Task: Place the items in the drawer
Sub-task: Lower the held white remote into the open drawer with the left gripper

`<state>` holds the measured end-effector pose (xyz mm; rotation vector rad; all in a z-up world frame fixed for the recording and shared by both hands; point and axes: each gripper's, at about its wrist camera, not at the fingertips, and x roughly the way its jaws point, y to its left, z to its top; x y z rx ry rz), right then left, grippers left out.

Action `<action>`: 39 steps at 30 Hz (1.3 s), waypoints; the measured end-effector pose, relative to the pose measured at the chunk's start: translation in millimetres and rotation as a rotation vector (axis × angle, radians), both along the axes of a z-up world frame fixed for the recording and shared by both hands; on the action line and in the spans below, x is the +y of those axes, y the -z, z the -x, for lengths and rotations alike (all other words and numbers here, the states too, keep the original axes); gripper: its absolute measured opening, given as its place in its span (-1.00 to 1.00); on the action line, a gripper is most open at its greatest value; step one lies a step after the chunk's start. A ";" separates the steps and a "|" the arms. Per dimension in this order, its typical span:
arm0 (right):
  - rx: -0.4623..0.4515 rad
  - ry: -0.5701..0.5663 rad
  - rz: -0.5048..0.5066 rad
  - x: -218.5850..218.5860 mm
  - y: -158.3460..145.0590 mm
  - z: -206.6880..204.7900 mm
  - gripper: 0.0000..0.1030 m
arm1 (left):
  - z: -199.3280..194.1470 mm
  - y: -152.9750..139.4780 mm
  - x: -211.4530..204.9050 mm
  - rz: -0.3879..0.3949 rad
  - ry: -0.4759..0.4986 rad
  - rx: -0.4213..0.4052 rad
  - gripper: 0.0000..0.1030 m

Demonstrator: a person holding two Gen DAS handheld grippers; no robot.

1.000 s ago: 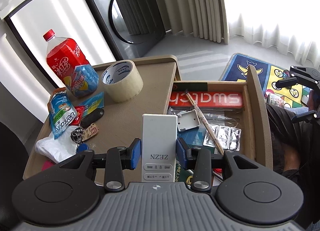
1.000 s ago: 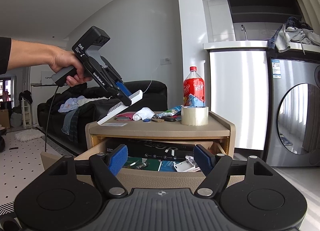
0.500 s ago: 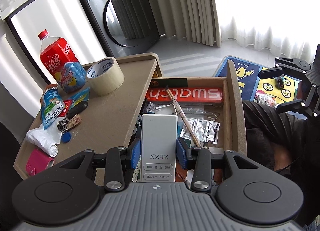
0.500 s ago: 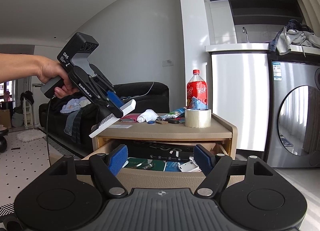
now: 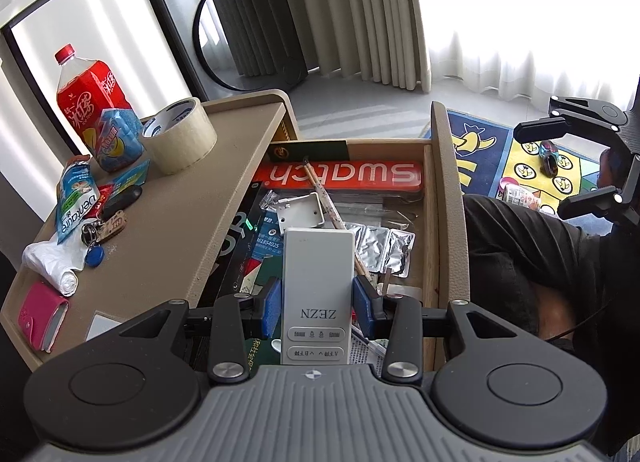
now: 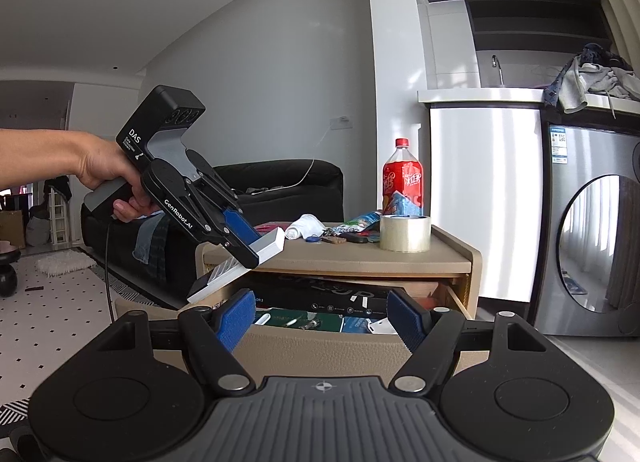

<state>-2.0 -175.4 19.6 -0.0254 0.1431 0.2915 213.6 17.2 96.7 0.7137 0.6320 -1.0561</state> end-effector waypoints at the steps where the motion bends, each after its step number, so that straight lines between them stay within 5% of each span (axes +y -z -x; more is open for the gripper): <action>1: 0.000 0.001 0.000 -0.2 0.0 0.2 0.48 | -0.8 2.5 -0.5 0.000 -0.002 0.002 -0.18; 39: 0.043 0.051 -0.010 -17.8 11.7 -0.4 0.48 | -22.8 56.3 -107.6 -0.223 0.158 0.063 -0.18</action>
